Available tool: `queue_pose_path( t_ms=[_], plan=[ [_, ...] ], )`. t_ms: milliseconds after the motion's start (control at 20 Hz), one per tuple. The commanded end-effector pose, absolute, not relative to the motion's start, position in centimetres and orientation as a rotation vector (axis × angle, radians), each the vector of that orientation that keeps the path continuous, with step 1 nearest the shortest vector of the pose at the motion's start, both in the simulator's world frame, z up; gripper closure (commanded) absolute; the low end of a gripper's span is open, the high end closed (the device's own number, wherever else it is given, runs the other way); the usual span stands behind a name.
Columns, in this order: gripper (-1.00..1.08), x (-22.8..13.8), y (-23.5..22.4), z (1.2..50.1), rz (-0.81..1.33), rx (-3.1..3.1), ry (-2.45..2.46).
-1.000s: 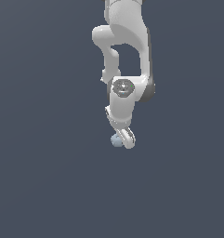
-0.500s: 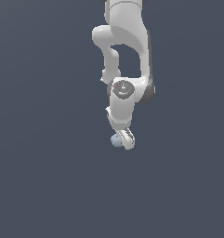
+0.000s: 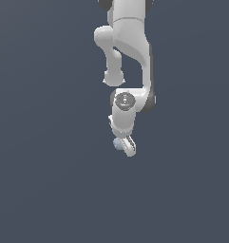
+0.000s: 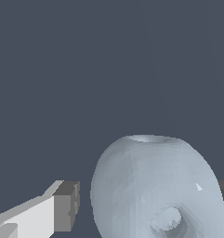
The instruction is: Pick up the object and move it to a goal position.
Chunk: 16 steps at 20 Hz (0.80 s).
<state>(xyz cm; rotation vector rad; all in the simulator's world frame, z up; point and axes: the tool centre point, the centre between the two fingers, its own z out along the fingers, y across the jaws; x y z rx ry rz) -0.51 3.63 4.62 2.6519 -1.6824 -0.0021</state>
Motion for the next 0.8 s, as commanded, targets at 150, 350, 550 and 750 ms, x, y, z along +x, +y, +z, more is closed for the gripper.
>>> queue_pose_path(
  t_ms=[150,350,550,750],
  plan=[
    [1.08,-0.4,3.65,4.21,0.0,2.653,-1.683],
    [1.08,-0.4,3.65,4.21,0.0,2.653,-1.683],
    [1.08,-0.4,3.65,4.21,0.0,2.653,-1.683],
    [1.08,-0.39,3.73,4.52,0.0,2.653,-1.683]
  ],
)
